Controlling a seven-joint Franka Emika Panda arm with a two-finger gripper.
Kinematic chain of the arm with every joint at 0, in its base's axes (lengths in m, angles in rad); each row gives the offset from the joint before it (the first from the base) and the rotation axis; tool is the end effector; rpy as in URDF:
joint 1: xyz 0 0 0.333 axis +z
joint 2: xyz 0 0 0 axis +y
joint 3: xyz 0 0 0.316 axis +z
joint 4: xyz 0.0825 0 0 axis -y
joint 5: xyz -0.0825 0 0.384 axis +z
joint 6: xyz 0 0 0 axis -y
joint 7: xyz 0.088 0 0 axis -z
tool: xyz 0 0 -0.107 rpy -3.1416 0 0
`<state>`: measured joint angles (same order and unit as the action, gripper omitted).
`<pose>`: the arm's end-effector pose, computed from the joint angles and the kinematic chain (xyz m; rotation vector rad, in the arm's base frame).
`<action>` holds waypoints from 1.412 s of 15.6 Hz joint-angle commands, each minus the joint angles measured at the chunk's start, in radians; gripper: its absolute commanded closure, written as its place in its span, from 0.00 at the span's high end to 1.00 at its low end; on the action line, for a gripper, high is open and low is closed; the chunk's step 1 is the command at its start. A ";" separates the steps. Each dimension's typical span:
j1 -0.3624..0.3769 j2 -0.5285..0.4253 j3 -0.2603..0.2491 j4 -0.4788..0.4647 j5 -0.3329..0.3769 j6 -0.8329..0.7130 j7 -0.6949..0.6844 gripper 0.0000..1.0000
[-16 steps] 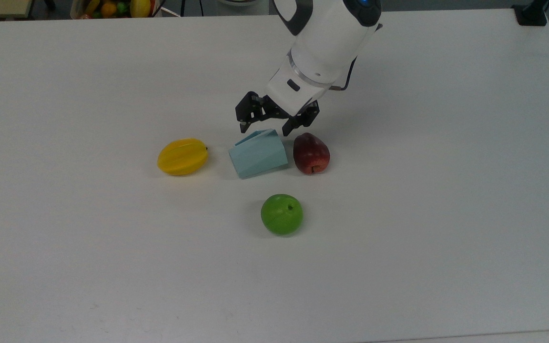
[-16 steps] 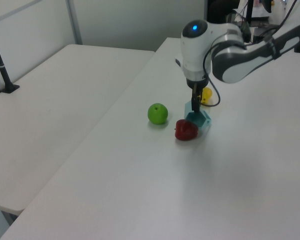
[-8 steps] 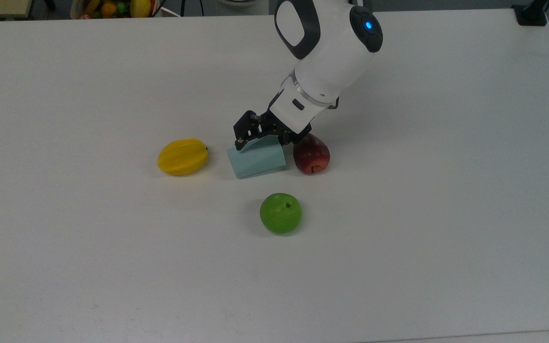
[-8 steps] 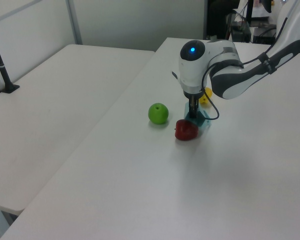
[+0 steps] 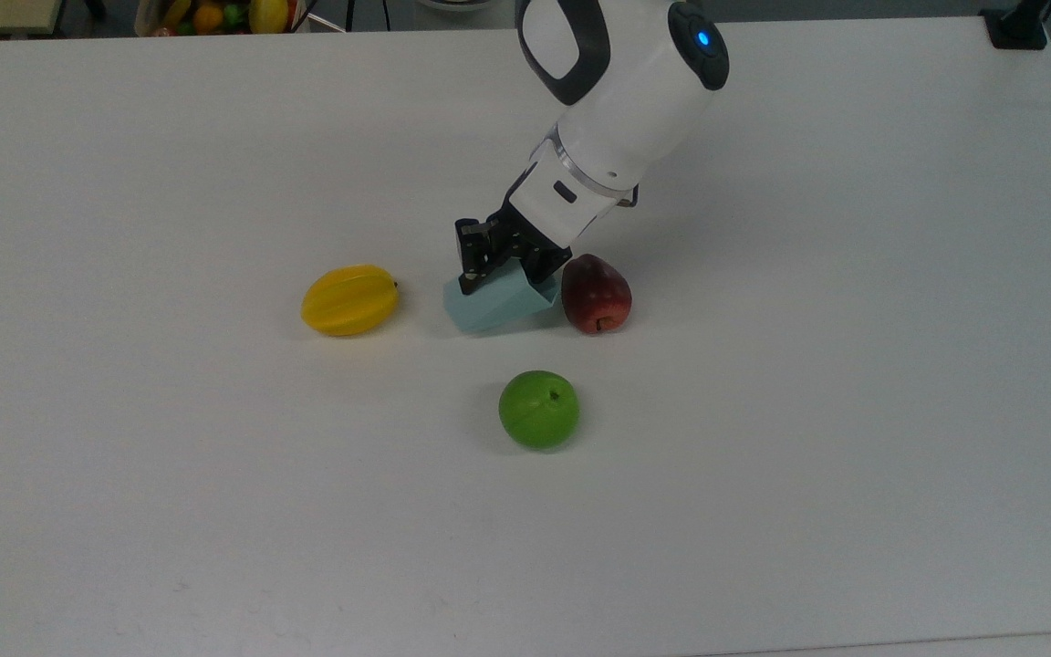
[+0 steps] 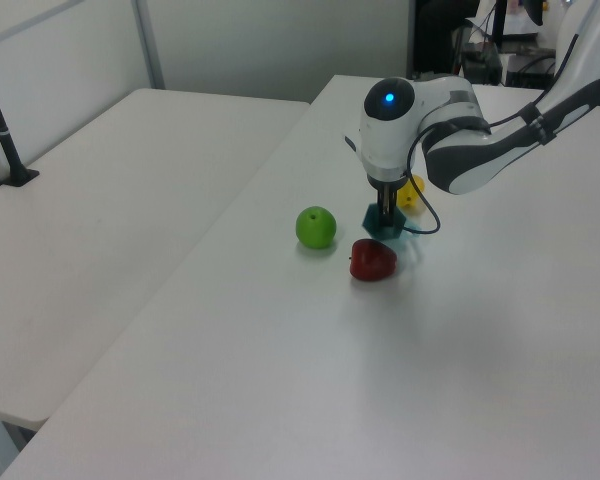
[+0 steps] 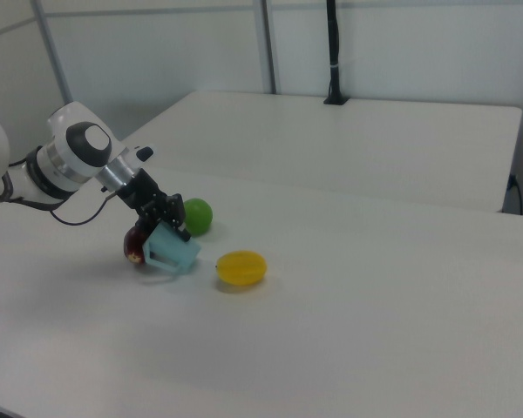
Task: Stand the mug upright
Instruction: 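Rotate the held cup upright and set its base on the table, then open the gripper and lift it away from the cup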
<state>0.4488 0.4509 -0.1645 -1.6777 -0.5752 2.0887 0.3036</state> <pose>0.6469 0.1735 0.3500 2.5568 0.3837 0.1668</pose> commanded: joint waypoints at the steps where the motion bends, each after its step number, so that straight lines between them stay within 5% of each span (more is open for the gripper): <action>1: -0.012 -0.050 -0.012 -0.036 0.116 0.065 0.023 0.00; 7: -0.031 -0.066 -0.087 -0.036 0.316 0.155 0.019 0.00; 12: -0.065 -0.066 -0.098 -0.036 0.529 0.163 -0.016 0.03; 17: -0.074 -0.058 -0.101 -0.037 0.594 0.162 -0.078 0.42; 18: -0.081 -0.058 -0.101 -0.037 0.595 0.160 -0.083 0.57; 20: -0.082 -0.060 -0.101 -0.037 0.595 0.152 -0.087 0.64; 21: -0.082 -0.061 -0.101 -0.037 0.595 0.149 -0.087 0.74; 22: -0.085 -0.067 -0.102 -0.037 0.595 0.143 -0.086 0.93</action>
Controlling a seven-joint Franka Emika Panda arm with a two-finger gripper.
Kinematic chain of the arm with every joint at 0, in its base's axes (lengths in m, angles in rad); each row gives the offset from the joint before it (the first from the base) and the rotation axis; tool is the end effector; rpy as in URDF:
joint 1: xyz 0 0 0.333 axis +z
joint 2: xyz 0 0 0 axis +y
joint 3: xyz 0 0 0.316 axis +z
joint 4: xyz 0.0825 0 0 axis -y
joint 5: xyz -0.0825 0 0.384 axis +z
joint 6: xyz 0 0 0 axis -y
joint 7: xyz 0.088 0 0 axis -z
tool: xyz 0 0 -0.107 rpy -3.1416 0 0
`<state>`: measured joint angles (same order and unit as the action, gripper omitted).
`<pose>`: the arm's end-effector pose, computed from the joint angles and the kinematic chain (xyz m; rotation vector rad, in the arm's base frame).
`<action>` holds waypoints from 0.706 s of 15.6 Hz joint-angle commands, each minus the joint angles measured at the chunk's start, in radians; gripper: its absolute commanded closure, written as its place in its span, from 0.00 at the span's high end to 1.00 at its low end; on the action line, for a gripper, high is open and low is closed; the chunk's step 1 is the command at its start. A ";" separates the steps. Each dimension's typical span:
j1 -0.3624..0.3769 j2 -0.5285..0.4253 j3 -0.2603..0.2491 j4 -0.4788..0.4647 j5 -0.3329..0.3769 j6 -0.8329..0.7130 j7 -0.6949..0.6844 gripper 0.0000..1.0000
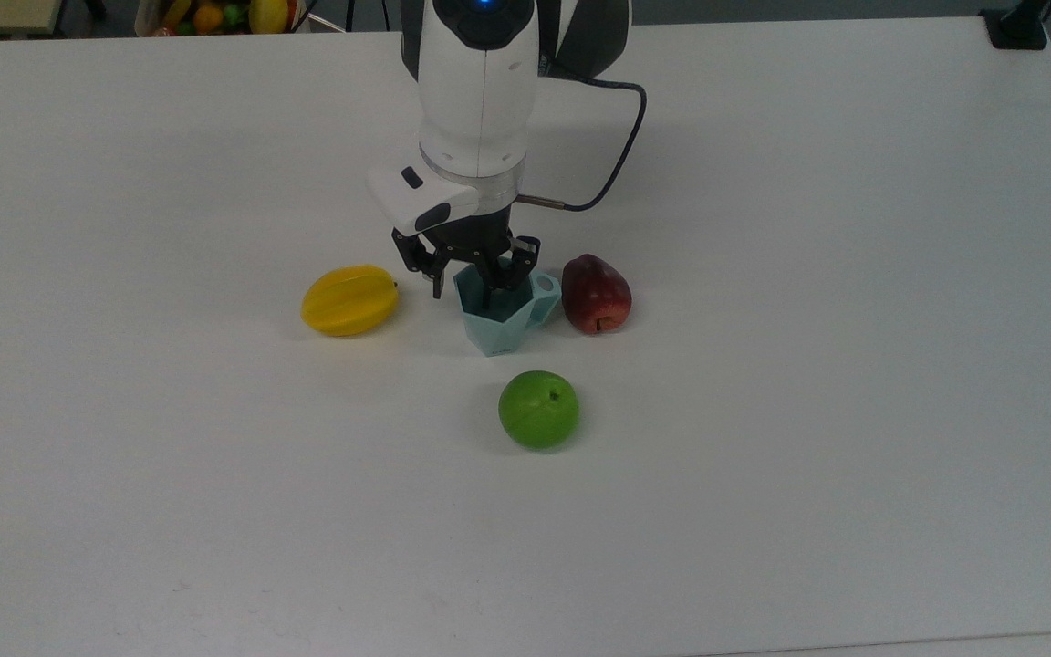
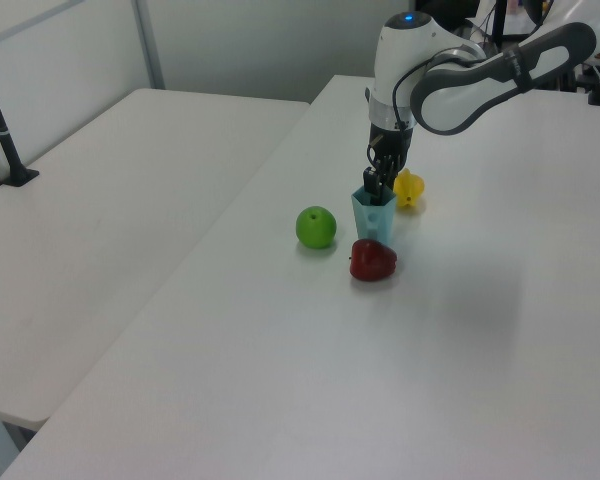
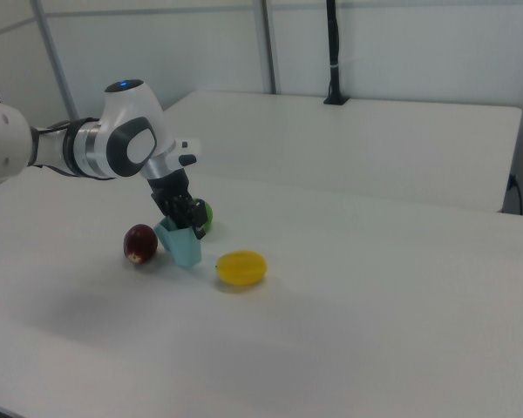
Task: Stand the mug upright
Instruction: 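Open the gripper and lift it away from the cup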
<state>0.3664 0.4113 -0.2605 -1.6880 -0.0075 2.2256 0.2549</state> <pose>0.6694 0.0900 0.3804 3.0461 -0.1781 0.2395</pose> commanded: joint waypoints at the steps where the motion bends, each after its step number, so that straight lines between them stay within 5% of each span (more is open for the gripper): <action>1: -0.006 -0.040 -0.009 -0.024 0.027 -0.021 -0.039 1.00; 3: -0.015 -0.086 -0.031 -0.022 0.032 -0.085 -0.090 1.00; 7: -0.113 -0.216 -0.028 -0.012 0.148 -0.256 -0.262 1.00; 11: -0.173 -0.288 -0.031 0.007 0.152 -0.414 -0.269 1.00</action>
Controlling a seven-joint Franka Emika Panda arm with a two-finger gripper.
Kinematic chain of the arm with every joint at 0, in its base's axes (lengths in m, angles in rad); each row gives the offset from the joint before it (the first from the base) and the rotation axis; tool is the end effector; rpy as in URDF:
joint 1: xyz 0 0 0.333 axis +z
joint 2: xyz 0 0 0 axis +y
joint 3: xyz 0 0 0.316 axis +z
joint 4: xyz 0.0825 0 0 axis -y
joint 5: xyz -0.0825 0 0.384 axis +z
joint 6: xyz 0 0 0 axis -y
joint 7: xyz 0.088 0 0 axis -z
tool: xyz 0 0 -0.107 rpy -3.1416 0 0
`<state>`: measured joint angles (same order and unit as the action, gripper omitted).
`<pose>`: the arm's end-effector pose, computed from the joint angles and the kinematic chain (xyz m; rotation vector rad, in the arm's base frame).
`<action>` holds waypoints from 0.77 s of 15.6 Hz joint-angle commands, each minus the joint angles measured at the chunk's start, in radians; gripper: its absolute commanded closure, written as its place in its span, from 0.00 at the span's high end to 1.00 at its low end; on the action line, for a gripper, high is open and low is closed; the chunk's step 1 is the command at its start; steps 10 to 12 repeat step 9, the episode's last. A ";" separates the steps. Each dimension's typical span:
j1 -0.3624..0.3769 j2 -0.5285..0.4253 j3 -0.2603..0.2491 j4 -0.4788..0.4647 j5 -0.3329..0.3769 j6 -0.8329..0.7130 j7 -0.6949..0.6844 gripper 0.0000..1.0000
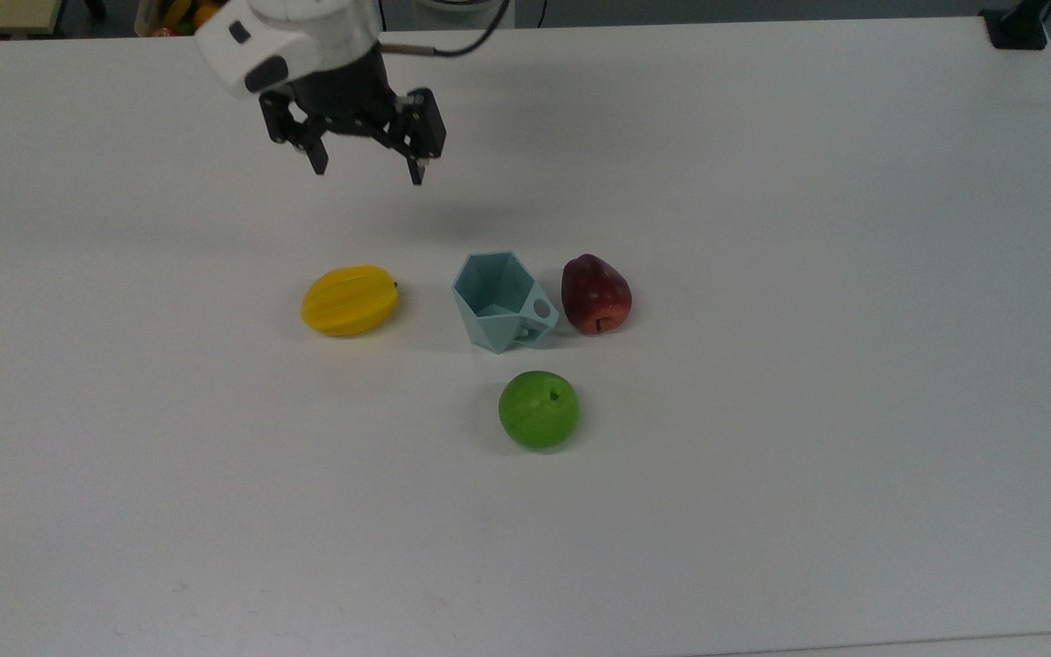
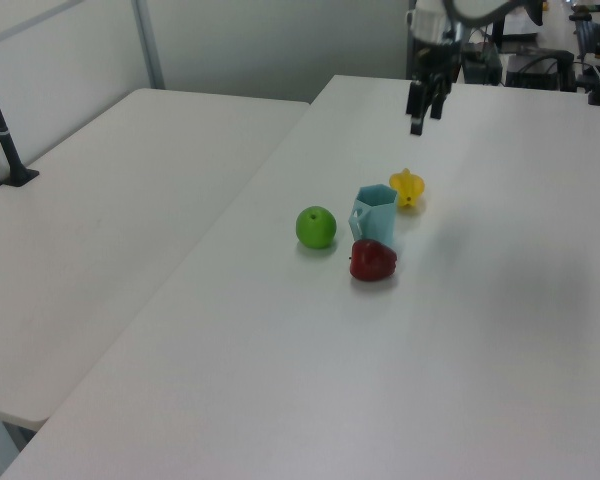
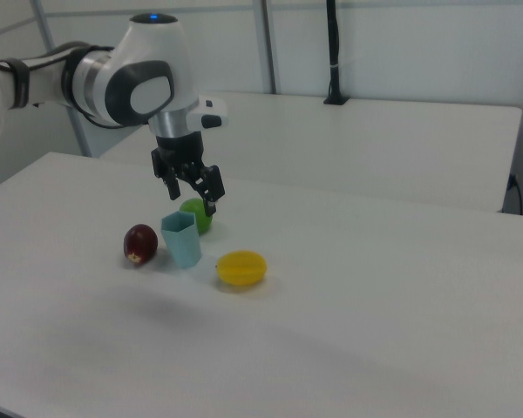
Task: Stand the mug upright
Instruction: 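Open the gripper and lift it away from the cup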
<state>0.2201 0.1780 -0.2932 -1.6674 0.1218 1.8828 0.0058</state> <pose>0.6197 -0.0247 0.5055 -3.0721 0.1663 -0.0734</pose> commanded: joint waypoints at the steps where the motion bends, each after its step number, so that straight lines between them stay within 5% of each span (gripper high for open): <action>1: -0.042 -0.073 0.002 -0.014 0.022 -0.086 -0.020 1.00; 12: -0.068 -0.120 0.002 -0.014 0.021 -0.106 0.042 1.00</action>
